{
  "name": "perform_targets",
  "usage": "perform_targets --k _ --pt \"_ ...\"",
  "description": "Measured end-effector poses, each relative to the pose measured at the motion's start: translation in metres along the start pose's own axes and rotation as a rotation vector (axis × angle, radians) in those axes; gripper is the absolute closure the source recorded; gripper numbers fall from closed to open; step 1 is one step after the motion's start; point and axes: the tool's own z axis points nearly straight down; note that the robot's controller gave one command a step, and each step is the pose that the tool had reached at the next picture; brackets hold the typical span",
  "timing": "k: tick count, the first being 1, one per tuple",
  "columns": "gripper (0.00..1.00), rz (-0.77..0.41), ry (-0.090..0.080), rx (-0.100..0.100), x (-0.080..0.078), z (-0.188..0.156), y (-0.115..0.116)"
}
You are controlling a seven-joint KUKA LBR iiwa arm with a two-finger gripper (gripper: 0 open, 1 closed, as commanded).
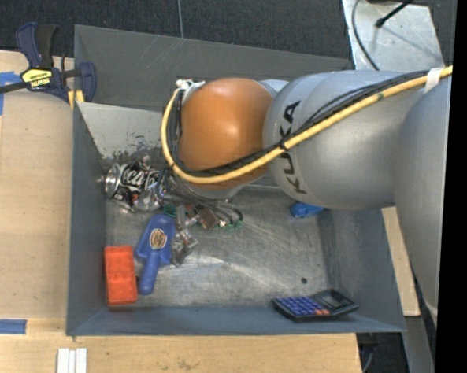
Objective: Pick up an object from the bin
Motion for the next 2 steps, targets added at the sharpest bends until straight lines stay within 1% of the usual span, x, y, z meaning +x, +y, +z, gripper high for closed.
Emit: perform_targets --k 1,2 --pt "0.0 -0.164 0.0 0.002 -0.003 0.038 0.0" --pt "1.0 -0.523 -0.001 0.0 -0.006 0.085 0.006"
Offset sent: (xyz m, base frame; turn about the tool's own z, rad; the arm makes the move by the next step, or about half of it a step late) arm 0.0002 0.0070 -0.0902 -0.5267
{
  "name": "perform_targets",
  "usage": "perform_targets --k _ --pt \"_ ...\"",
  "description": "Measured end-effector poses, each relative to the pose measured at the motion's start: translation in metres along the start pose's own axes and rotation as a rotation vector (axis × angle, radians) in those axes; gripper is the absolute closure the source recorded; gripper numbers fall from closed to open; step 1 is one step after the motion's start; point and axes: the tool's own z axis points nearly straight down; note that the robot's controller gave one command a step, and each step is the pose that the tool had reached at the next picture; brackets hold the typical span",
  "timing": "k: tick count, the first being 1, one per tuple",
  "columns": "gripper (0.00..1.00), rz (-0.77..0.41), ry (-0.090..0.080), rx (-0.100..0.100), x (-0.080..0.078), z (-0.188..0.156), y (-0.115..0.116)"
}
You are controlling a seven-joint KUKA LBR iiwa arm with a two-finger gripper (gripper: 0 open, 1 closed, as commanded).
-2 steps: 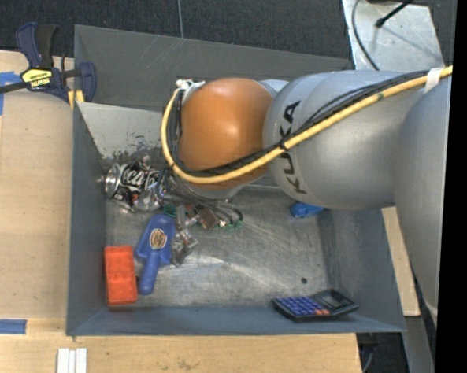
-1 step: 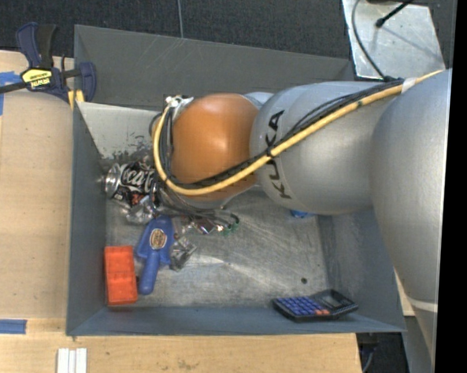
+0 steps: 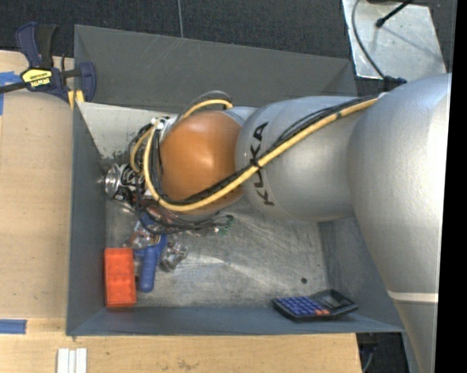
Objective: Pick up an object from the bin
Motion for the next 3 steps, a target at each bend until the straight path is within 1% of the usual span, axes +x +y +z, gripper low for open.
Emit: perform_targets --k 2,3 --pt "1.0 0.0 0.0 -0.002 0.001 -0.004 0.001" --pt "1.0 0.001 0.006 -0.005 0.002 -0.022 0.002"
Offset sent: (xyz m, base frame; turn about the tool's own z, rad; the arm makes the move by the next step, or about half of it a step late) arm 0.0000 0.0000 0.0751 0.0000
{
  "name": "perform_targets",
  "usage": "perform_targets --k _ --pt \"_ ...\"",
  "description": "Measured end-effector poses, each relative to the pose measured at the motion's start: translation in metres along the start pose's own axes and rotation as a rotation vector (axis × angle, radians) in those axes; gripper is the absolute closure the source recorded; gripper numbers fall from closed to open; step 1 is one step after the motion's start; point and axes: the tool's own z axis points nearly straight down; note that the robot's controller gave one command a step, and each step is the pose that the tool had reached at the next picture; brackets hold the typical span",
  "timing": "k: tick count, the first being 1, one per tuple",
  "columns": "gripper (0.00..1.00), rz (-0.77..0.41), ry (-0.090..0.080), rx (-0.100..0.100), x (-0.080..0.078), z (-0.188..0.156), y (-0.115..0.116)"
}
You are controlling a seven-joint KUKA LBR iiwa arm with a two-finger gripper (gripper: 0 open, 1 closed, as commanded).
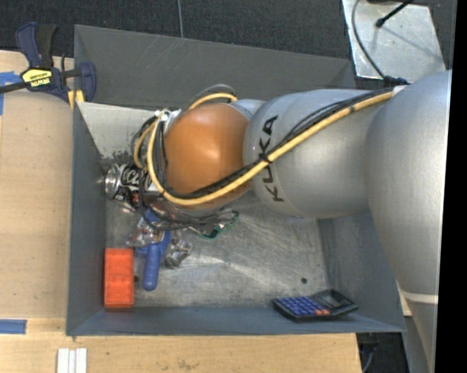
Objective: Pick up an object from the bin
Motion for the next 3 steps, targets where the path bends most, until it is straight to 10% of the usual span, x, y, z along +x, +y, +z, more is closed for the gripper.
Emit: perform_targets --k 3 --pt "1.0 0.001 -0.004 0.005 -0.001 -0.043 -0.001"
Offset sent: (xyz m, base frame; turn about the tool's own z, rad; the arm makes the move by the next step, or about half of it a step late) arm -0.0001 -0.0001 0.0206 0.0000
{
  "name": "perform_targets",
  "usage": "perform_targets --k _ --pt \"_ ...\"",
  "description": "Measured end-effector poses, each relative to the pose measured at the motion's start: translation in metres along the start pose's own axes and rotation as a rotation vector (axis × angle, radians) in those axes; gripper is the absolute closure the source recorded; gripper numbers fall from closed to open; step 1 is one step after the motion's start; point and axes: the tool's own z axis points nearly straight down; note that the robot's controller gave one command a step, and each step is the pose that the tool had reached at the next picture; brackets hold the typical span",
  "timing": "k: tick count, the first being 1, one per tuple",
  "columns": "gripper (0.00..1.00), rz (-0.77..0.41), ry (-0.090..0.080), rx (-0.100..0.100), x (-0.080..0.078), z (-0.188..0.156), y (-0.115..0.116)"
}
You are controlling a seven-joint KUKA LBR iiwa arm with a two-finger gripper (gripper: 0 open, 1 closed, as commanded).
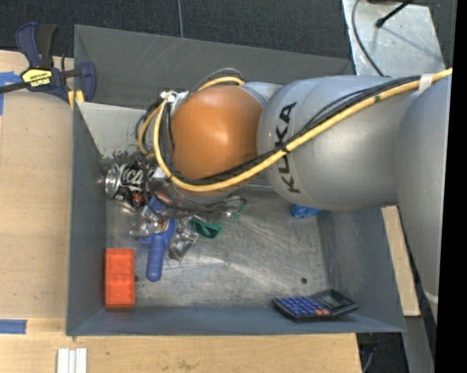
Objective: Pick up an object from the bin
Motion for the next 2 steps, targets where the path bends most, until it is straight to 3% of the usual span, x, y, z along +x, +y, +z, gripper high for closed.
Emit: perform_targets --k 2 --pt "1.0 0.002 0.0 0.0 -0.0003 -0.0152 -0.0005"
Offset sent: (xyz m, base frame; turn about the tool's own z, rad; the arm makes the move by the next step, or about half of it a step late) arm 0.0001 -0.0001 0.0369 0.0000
